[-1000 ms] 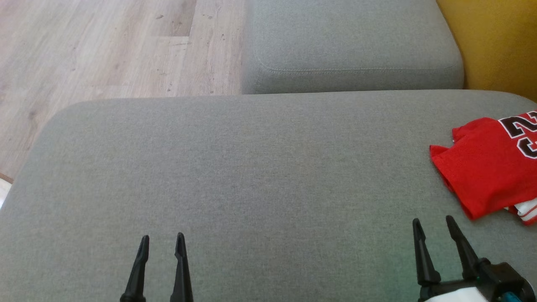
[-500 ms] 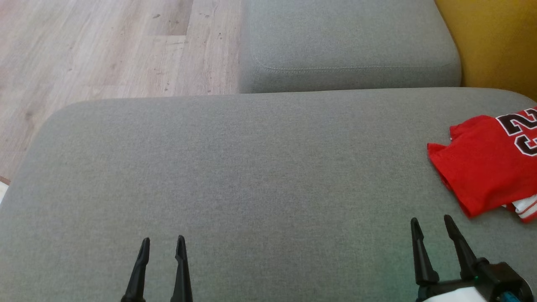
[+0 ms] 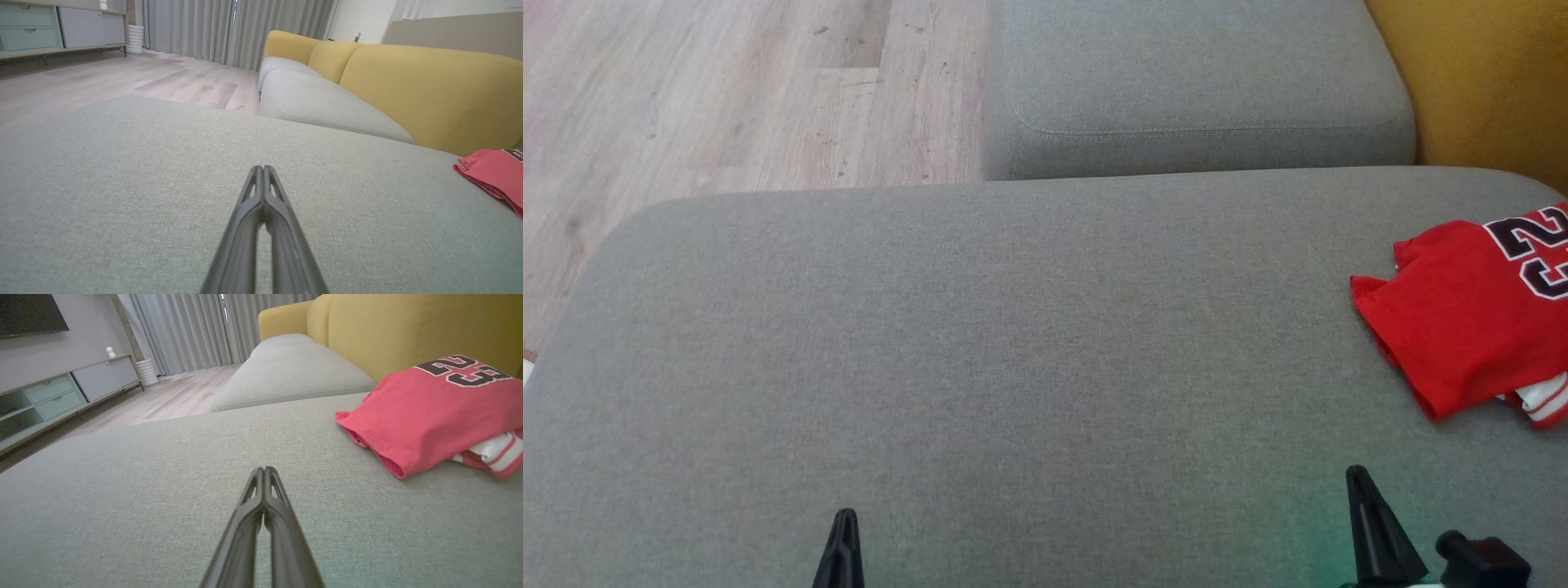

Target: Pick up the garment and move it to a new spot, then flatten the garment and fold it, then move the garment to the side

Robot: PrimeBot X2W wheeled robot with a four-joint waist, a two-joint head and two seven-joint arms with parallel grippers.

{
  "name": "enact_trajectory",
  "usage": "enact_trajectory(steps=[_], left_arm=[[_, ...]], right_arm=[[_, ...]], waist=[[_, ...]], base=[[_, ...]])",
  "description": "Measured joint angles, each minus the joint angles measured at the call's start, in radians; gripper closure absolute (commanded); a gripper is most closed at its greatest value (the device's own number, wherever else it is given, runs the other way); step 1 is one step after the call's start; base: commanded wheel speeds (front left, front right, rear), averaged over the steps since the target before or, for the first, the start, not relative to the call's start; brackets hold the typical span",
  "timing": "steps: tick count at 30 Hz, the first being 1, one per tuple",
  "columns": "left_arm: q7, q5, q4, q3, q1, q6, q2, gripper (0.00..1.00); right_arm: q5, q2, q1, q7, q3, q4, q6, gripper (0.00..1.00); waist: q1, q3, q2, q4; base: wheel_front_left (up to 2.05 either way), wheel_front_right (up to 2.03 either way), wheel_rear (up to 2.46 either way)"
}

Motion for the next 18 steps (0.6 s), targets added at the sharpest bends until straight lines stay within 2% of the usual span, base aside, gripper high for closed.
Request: enact_trajectory(steps=[18], left_arm=[[0.044,-0.213,0.028,0.026,-0.046,-0.019,0.004,1.0]], right_arm=[[0.229,-0.002,-0.031,0.041,-0.005,0.009,0.0,1.0]], waist=[[0.0,0.011,0.0,-0.009]], base=[[0.0,0.0,0.0]])
